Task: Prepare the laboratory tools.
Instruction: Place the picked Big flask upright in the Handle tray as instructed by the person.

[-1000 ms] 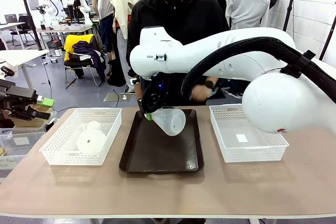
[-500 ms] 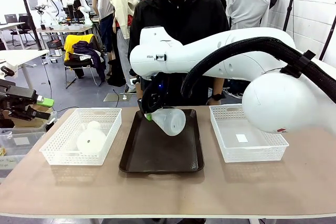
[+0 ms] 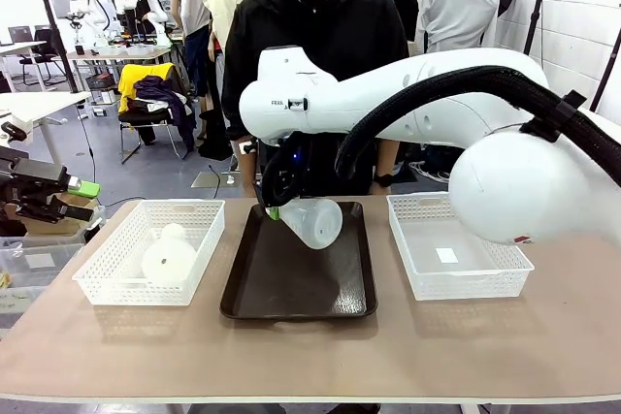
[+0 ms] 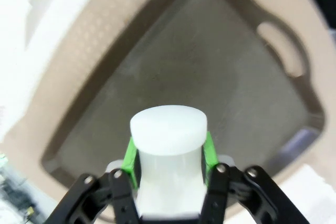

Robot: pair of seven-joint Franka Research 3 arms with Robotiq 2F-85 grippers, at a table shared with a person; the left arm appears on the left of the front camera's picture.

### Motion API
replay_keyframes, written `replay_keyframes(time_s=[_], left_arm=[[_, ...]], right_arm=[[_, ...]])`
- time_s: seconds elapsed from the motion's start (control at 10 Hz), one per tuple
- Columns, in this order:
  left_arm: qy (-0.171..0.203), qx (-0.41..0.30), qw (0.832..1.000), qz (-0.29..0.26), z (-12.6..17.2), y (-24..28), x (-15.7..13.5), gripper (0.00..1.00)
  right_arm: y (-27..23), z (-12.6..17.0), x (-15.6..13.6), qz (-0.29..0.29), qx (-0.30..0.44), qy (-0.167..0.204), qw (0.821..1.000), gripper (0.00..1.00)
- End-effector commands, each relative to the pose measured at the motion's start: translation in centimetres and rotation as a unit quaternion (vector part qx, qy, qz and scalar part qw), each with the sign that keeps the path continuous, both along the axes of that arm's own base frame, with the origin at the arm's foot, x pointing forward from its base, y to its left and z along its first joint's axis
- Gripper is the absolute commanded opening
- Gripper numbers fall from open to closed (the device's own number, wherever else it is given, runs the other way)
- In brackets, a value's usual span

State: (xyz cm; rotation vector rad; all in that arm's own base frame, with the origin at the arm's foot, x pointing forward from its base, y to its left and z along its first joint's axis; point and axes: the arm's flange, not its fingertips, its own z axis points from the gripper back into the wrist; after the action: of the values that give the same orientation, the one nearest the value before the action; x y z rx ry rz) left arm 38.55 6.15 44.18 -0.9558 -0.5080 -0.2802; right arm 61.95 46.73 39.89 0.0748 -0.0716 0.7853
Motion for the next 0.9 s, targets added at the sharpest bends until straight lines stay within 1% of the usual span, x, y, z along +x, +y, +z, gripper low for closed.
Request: replay_keyframes(time_s=[0.0,0.1,0.2,0.3,0.4,0.5,0.7,0.8], left_arm=[[-0.001,-0.003,1.000,0.001,0.1,0.1,0.0,1.00],[-0.001,-0.003,1.000,0.001,0.1,0.1,0.0,1.00],[-0.001,-0.003,1.000,0.001,0.1,0.1,0.0,1.00],[-0.001,-0.003,1.000,0.001,0.1,0.1,0.0,1.00],[-0.001,-0.003,1.000,0.001,0.1,0.1,0.0,1.00],[-0.001,-0.003,1.000,0.001,0.1,0.1,0.0,1.00],[-0.001,-0.003,1.000,0.001,0.1,0.1,0.0,1.00],[-0.001,-0.003,1.000,0.001,0.1,0.1,0.0,1.00]], right_arm=[[-2.9,3.8,-3.7,0.040,0.059,-0.046,0.996,0.00],[-4.3,5.5,-4.6,0.057,0.097,-0.069,0.991,0.00],[-5.9,6.4,-4.7,0.079,0.140,-0.101,0.982,0.00],[-8.0,6.5,-4.4,0.133,0.221,-0.130,0.957,0.00],[-9.6,6.0,-4.4,0.184,0.314,-0.161,0.917,0.00],[-10.7,5.2,-4.3,0.210,0.373,-0.194,0.883,0.00],[-12.0,3.9,-3.8,0.244,0.453,-0.232,0.826,0.00],[-12.1,3.3,-3.8,0.242,0.476,-0.240,0.810,0.00]])
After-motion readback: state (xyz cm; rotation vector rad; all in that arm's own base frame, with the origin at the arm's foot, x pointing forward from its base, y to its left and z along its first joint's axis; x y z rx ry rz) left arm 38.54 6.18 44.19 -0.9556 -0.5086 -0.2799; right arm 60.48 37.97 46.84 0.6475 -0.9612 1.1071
